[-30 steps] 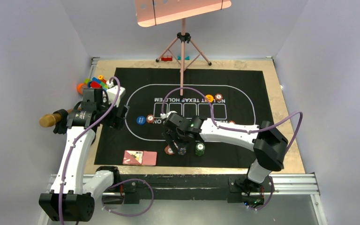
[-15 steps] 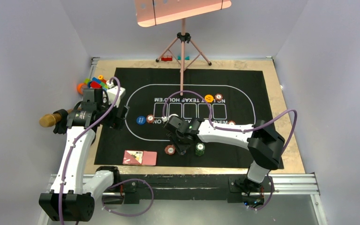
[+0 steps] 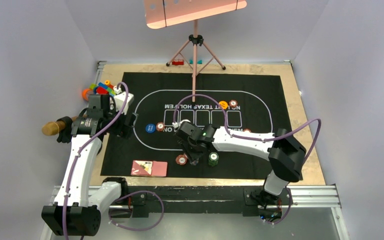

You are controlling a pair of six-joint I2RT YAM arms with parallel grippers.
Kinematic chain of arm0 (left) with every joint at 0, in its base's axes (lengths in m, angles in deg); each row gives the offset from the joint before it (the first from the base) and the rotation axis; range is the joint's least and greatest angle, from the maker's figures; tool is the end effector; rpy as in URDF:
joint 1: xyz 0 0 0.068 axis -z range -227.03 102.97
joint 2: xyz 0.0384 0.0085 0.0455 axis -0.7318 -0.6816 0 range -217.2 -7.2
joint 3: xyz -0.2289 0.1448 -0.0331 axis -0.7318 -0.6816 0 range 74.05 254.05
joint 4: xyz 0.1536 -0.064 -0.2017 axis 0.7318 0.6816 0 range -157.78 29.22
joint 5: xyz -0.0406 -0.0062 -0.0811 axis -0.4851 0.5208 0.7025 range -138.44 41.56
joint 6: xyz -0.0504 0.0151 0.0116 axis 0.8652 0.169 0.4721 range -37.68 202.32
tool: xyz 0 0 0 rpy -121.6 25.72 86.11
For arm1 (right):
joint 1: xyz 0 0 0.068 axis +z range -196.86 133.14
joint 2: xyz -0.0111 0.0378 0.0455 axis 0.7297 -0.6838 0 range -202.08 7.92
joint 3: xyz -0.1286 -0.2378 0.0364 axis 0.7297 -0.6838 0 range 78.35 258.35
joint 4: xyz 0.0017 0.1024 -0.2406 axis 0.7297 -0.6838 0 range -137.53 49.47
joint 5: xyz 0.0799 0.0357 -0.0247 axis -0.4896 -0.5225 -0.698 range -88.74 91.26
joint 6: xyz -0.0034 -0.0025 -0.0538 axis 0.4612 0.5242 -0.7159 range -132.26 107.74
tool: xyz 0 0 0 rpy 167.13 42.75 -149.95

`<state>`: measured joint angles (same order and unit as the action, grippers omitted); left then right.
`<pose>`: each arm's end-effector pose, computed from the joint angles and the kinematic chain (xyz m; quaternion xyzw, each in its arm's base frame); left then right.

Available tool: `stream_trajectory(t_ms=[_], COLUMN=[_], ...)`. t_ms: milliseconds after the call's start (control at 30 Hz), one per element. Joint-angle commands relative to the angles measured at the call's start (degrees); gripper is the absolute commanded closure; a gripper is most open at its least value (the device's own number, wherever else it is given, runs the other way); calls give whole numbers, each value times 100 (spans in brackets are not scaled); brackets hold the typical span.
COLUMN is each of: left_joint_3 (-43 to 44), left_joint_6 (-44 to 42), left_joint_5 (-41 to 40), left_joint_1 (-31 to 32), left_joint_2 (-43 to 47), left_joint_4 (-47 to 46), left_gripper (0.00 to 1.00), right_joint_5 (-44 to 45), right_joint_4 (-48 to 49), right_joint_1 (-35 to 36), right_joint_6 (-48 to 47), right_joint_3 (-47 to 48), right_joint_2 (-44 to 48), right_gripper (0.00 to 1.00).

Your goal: Distribute texas hold em gaming equipment

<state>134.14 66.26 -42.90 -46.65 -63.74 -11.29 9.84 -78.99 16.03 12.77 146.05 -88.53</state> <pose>0.1811 -0.0047 0.3216 0.1507 0.9351 -0.0021 0.3208 0.1577 0.2964 0.2099 -0.3031 0.9295 0.0840 0.1928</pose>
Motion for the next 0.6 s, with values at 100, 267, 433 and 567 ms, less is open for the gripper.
stream_trajectory(t_ms=[100,267,433,567], left_joint_3=[56,71,114,176], left_joint_6=[-29,-27,11,56], left_joint_5=[65,72,57,87], left_joint_1=[-38,-38,-38,-38], left_joint_2=[23,-53,-126,-136], left_joint_4=[-72,-75,-85,-28], left_gripper=[0,0,0,0], right_joint_5=[234,207,171,130], right_joint_4=[-238,-256,-287,-353], right_joint_1=[-15,-194,-466,-647], right_joint_6=[-73,-374,-606,-692], right_joint_3=[1054,2349,3945,4916], right_joint_2=[275,-694,-2222,-3071], right_gripper=[82,84,86,87])
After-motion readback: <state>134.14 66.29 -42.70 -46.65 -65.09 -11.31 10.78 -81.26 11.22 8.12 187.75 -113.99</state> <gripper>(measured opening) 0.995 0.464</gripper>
